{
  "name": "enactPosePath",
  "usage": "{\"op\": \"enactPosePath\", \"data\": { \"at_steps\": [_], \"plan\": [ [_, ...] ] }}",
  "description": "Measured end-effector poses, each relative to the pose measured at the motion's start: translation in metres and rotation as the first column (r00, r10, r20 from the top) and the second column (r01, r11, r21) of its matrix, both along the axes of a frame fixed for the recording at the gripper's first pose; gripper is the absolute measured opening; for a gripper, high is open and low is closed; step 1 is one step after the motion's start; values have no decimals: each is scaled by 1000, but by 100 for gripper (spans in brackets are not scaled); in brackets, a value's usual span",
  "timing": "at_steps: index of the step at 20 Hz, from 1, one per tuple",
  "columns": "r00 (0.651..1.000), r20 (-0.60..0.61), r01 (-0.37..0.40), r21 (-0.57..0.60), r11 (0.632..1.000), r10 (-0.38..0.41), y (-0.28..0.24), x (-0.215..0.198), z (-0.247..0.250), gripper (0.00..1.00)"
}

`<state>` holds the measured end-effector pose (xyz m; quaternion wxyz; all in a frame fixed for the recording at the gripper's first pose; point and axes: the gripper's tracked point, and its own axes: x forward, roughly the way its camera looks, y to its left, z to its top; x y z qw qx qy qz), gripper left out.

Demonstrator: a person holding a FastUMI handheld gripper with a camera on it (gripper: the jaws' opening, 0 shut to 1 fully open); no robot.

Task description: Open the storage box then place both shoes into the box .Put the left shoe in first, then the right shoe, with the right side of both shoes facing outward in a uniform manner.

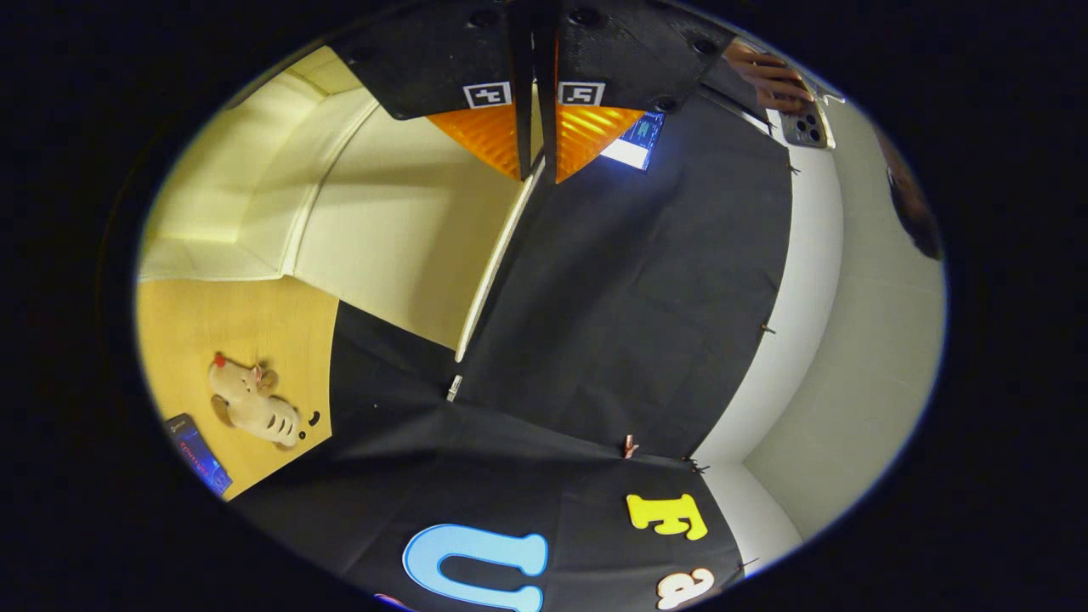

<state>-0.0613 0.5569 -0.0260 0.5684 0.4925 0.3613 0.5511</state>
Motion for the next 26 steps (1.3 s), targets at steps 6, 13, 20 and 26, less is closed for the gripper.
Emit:
{"op": "enactPosePath", "data": {
  "at_steps": [6, 13, 20, 26],
  "plan": [
    [999, -16, 31, -66, 997, -32, 27, 13, -19, 56],
    [975, 143, 205, -282, 937, -171, -20, 35, -70, 95],
    [911, 338, 380, -462, 801, -238, -145, 38, -122, 96],
    [888, 392, 453, -660, 599, -240, -291, 27, -196, 96]
  ]
}}
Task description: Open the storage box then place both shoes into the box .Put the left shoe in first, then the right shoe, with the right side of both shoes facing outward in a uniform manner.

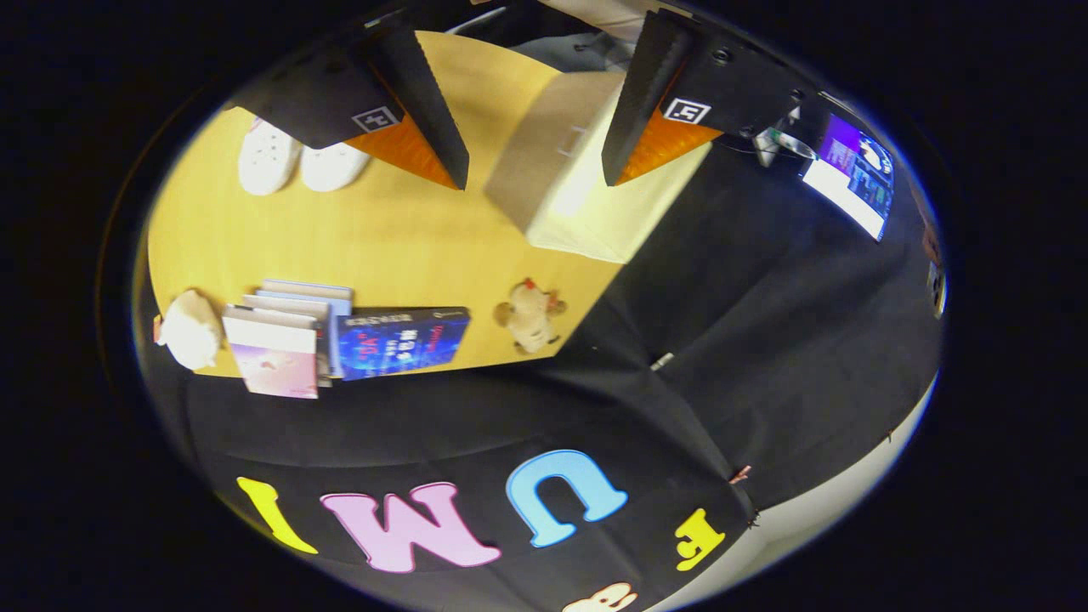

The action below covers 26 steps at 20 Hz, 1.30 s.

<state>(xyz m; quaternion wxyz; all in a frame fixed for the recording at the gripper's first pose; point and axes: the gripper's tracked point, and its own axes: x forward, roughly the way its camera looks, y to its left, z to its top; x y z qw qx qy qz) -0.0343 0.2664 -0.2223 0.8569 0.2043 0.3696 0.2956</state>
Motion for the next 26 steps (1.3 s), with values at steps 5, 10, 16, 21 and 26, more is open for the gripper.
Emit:
{"op": "enactPosePath", "data": {
  "at_steps": [5, 10, 16, 21, 26],
  "plan": [
    [990, -122, 47, -154, 987, -66, -74, -21, -85, 96],
    [966, -245, 32, -220, 975, -87, -102, -33, -159, 82],
    [937, -336, -4, -288, 958, -97, -109, -21, -217, 75],
    [925, -369, -44, -347, 937, -93, -99, -25, -238, 53],
    [882, -427, 73, -288, 955, -197, -106, -22, -237, 7]
  ]
}}
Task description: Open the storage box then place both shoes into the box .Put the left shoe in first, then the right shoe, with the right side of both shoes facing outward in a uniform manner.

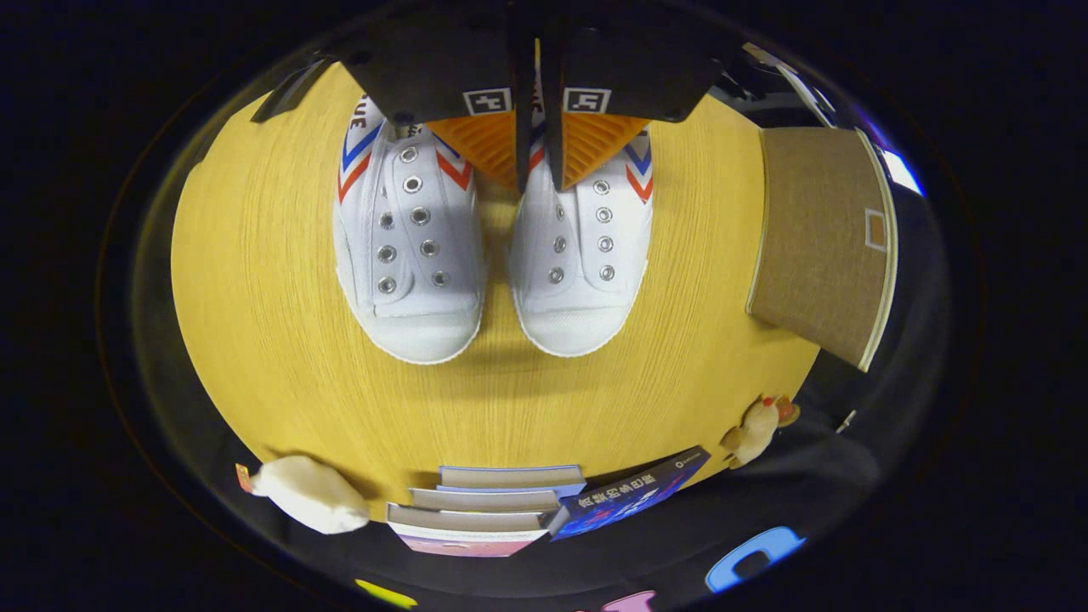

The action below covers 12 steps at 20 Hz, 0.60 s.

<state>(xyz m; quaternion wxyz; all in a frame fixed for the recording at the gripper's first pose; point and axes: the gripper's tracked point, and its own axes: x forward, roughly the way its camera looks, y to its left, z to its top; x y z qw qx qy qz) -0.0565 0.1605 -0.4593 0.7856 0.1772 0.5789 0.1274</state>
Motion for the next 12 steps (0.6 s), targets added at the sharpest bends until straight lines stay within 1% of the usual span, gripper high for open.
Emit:
{"op": "enactPosePath", "data": {
  "at_steps": [1, 4, 7, 9, 12],
  "plan": [
    [1000, 8, 6, 23, 1000, -6, 2, 1, 9, 7],
    [998, 48, 27, 43, 999, -29, 5, 2, 40, 7],
    [994, 76, 73, 64, 995, -77, 10, 5, 81, 7],
    [991, 68, 110, 90, 990, -117, 18, 7, 115, 7],
    [985, 96, 123, 173, 977, -140, 47, 16, 172, 7]
  ]
}}
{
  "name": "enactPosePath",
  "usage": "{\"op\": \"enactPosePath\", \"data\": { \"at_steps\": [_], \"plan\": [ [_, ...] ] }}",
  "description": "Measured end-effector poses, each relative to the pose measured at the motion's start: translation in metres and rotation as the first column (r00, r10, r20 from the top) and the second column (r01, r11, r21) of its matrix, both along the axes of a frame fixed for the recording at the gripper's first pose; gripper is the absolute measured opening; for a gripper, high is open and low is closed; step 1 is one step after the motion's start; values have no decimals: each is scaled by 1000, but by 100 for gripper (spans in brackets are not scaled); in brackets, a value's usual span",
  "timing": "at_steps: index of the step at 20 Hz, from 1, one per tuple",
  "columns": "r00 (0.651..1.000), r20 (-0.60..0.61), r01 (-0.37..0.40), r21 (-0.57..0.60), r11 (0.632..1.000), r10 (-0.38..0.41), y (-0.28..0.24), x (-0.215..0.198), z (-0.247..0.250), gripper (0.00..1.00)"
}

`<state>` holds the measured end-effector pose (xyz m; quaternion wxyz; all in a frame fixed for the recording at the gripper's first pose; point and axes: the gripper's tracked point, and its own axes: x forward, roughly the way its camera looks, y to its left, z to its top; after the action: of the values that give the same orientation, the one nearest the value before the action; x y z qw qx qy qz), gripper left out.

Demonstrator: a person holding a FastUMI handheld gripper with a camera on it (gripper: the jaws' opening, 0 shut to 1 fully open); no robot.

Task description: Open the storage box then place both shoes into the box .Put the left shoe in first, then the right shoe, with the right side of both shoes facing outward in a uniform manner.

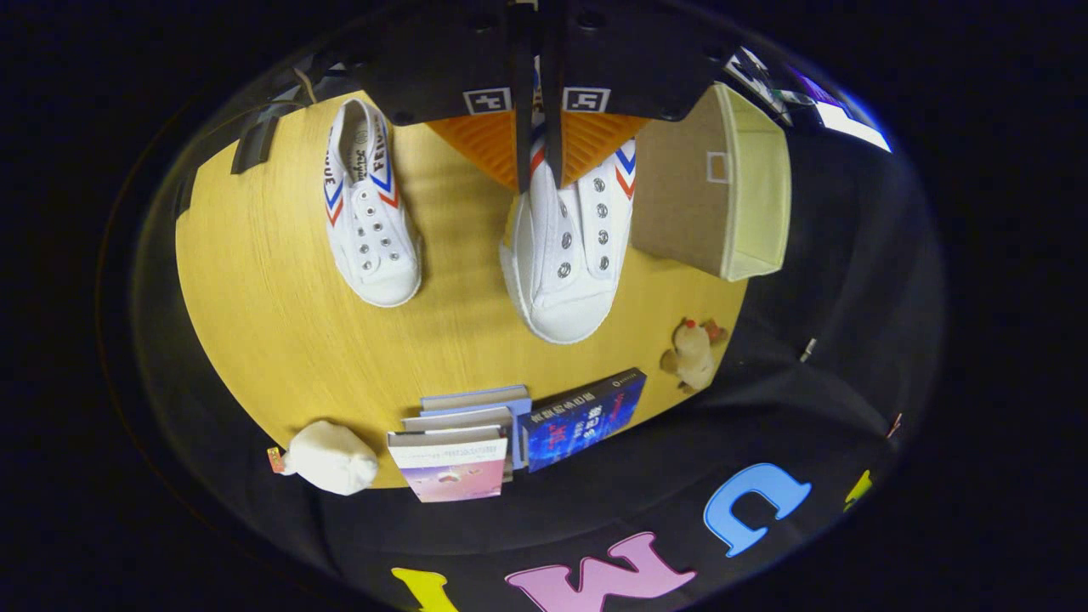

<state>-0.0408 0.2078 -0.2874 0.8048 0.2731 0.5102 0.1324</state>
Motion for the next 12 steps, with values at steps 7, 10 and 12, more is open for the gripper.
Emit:
{"op": "enactPosePath", "data": {
  "at_steps": [7, 10, 12],
  "plan": [
    [999, 47, -19, 126, 992, 13, 100, 10, 98, 7],
    [999, -6, -32, 176, 984, 34, 157, 0, 107, 7],
    [997, -62, -27, 189, 982, 40, 190, -9, 100, 7]
  ]
}}
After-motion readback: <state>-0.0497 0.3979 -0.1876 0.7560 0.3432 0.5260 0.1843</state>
